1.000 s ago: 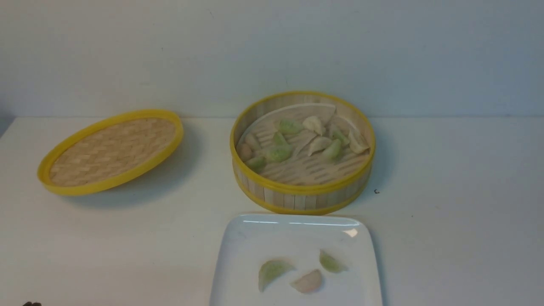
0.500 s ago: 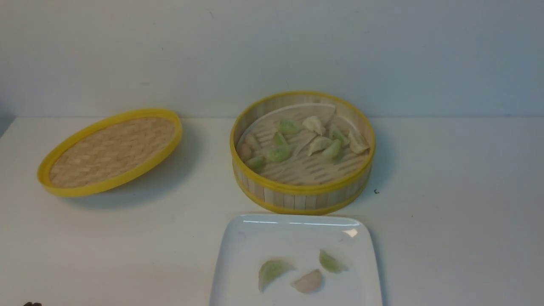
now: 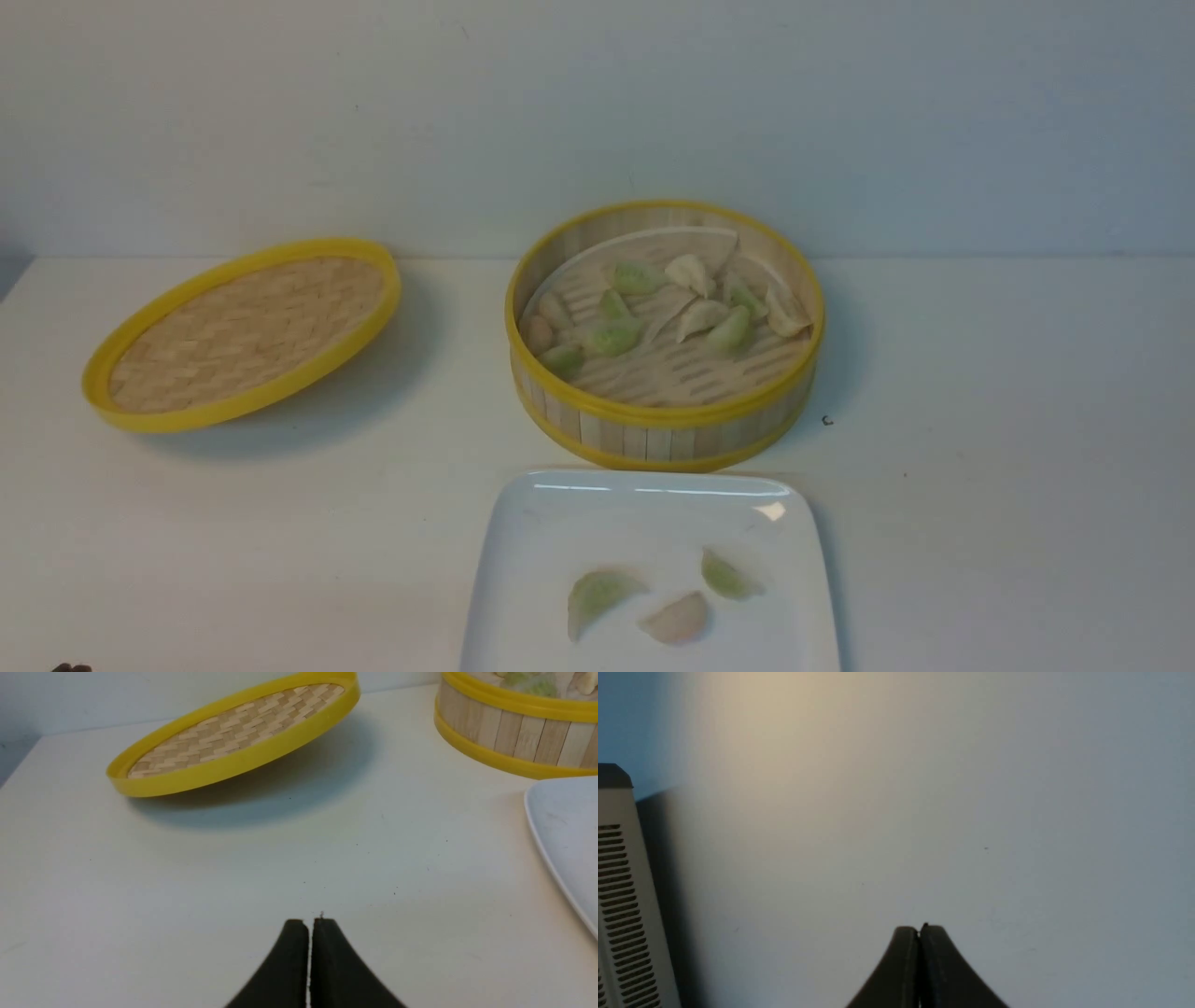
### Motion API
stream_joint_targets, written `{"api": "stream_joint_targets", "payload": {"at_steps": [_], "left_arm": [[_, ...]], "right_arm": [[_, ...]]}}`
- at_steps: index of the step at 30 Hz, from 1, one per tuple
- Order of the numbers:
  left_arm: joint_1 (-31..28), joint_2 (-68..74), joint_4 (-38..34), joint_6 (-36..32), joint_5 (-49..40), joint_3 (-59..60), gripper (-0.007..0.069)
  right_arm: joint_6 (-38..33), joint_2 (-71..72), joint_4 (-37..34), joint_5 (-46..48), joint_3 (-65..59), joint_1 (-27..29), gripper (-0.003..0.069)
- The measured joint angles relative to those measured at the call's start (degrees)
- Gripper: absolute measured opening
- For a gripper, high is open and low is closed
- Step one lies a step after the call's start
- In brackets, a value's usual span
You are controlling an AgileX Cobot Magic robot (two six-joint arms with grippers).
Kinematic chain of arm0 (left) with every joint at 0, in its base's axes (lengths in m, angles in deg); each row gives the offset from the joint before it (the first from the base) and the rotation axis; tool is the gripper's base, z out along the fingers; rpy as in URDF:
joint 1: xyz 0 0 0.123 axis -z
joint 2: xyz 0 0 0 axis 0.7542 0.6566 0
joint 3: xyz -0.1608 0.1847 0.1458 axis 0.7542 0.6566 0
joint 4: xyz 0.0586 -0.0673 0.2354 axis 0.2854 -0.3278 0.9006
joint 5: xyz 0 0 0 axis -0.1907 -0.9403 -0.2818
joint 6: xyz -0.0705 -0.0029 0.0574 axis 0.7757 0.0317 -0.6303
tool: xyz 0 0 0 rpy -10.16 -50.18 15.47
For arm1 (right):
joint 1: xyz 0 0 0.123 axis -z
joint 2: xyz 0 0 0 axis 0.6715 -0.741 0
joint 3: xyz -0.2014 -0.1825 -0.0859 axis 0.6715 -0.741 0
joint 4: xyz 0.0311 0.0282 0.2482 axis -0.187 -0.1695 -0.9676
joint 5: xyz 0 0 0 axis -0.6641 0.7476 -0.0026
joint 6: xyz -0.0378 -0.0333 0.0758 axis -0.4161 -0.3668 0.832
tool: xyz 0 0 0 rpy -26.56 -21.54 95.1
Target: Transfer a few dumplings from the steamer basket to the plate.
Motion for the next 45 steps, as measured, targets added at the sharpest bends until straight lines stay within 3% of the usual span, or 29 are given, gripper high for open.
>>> {"api": "stream_joint_targets", "payload": {"at_steps": [5, 11, 15, 24, 28, 32, 45], "left_arm": [[0.0, 0.0, 0.0, 0.0, 0.0, 0.0, -0.0006], [0.0, 0.0, 0.0, 0.0, 0.0, 0.0, -0.0006], [0.0, 0.0, 0.0, 0.0, 0.0, 0.0, -0.0006], [0.0, 0.0, 0.1, 0.0, 0.0, 0.0, -0.0006], [0.0, 0.0, 0.1, 0.0, 0.0, 0.0, -0.0006], [0.0, 0.0, 0.1, 0.0, 0.0, 0.0, -0.0006], [0.0, 0.0, 0.1, 0.0, -0.1, 0.0, -0.0006]], "right_arm": [[-15.0, 0.0, -12.1, -5.3, -4.4, 0.0, -0.0015], [-22.5, 0.0, -18.4, -7.5, -8.6, 0.0, -0.0015], [-23.0, 0.0, -18.6, -7.4, -10.7, 3.0, -0.0015], [-23.9, -0.1, -16.3, -4.2, -22.7, 28.2, -0.0015], [-23.9, -0.1, -16.2, -3.6, -30.4, 35.7, -0.0015], [-23.9, -0.2, -16.2, -2.8, -35.3, 37.0, -0.0015], [-24.0, -0.2, -16.2, -3.3, -35.4, 37.0, -0.0015]]}}
